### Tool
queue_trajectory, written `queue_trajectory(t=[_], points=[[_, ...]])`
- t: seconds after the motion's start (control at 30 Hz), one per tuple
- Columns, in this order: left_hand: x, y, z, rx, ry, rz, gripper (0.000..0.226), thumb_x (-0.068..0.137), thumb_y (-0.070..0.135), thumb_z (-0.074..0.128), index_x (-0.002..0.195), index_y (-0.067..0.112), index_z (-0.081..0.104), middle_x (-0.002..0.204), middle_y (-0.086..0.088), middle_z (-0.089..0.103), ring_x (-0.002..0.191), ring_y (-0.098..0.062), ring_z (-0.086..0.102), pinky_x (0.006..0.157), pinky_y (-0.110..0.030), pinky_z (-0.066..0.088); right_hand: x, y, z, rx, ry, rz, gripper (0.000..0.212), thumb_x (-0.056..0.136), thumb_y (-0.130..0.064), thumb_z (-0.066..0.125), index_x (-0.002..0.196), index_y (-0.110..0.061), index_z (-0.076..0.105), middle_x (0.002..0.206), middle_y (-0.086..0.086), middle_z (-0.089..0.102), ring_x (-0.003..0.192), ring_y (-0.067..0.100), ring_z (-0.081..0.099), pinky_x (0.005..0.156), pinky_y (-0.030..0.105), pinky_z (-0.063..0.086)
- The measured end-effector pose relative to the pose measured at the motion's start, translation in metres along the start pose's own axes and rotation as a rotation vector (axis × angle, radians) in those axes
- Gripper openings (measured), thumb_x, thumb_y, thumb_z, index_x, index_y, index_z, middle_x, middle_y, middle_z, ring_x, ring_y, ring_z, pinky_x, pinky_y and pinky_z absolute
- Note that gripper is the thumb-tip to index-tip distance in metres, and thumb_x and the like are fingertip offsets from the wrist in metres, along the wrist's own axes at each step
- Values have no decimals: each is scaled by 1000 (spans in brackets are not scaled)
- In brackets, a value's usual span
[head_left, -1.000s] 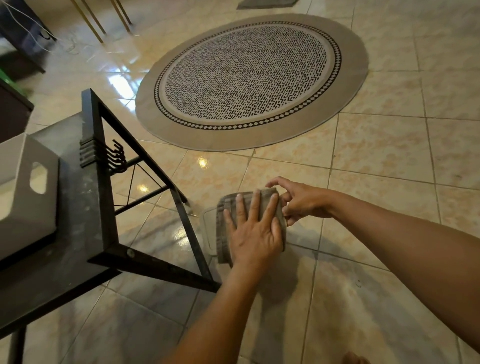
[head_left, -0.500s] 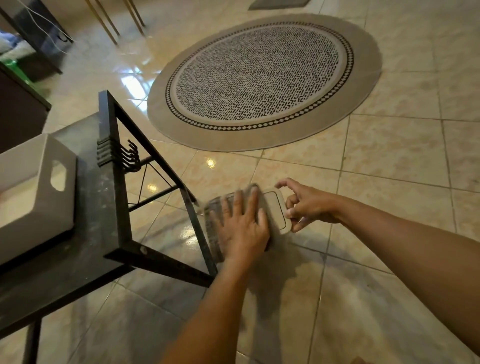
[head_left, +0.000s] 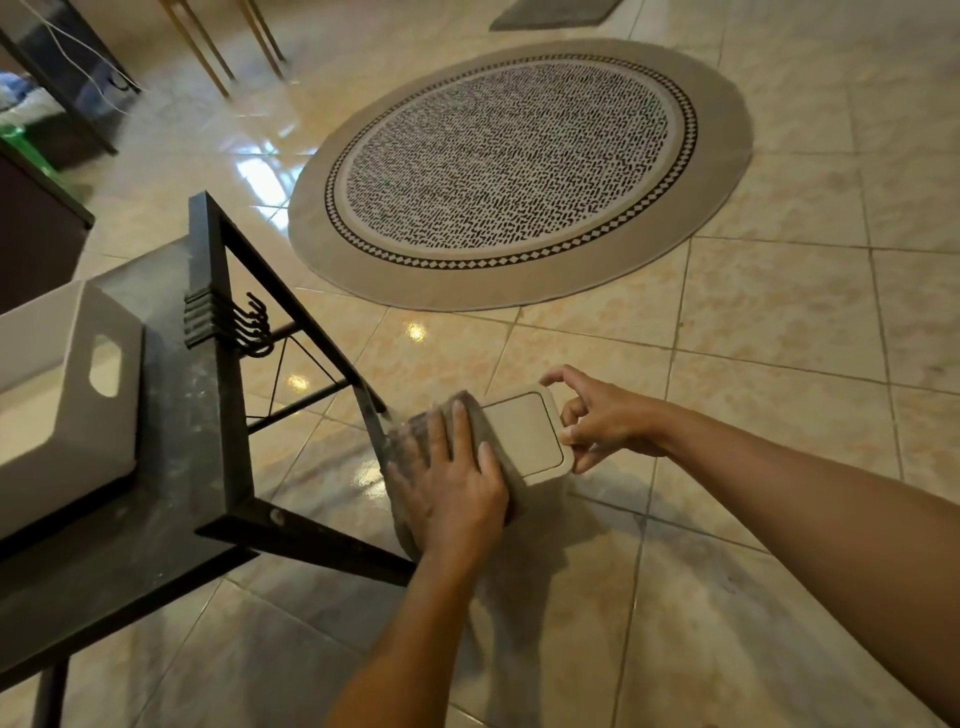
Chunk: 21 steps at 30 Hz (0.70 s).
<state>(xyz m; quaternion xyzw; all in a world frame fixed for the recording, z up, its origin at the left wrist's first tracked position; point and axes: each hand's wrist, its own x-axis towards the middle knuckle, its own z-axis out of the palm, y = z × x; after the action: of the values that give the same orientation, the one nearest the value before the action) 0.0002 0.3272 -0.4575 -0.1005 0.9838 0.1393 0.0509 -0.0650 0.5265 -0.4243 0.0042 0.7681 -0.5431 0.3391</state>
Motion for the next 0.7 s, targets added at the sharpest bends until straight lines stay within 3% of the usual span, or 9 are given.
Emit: queue_trajectory(t=[0.17,0.3,0.43,0.53,0.63,0.7], points=[[-10,33,18,113,-44,382,60,103,51,11,155,39,-15,164,8,-23,148,-25,-29,119,-54,-18,0,0,-1,1,-31,2,74,89,16,51,142,-32,31,83,13,54,68,24,63,77,51,62],[13,32,10,110,-77,356,60,103,51,15,155,40,-14,164,10,-22,149,-22,-27,120,-53,-16,-3,-2,-1,2,-15,1,75,89,14,53,143,-34,30,81,12,55,64,22,65,78,49,62],[11,19,5,246,-152,593,61,99,55,4,154,41,-17,162,10,-26,149,-21,-29,120,-53,-14,-3,-4,-1,-7,-33,10,76,86,18,53,140,-32,31,93,17,57,67,26,67,78,52,61],[21,19,3,180,-95,503,60,101,53,10,155,42,-14,163,10,-23,149,-20,-27,121,-52,-15,-3,-2,0,12,-38,1,75,87,16,54,140,-33,31,87,16,55,73,30,64,80,56,60],[21,24,4,224,-125,647,59,102,53,12,155,42,-12,164,10,-23,148,-19,-29,121,-54,-13,-3,-3,0,1,-23,25,80,83,19,52,135,-39,33,107,19,56,86,39,70,79,56,60],[24,25,4,232,-123,638,59,102,54,11,155,43,-12,164,9,-23,148,-19,-29,121,-56,-11,-2,-4,1,14,-36,20,80,83,19,51,135,-39,33,112,21,55,84,38,69,80,57,60]])
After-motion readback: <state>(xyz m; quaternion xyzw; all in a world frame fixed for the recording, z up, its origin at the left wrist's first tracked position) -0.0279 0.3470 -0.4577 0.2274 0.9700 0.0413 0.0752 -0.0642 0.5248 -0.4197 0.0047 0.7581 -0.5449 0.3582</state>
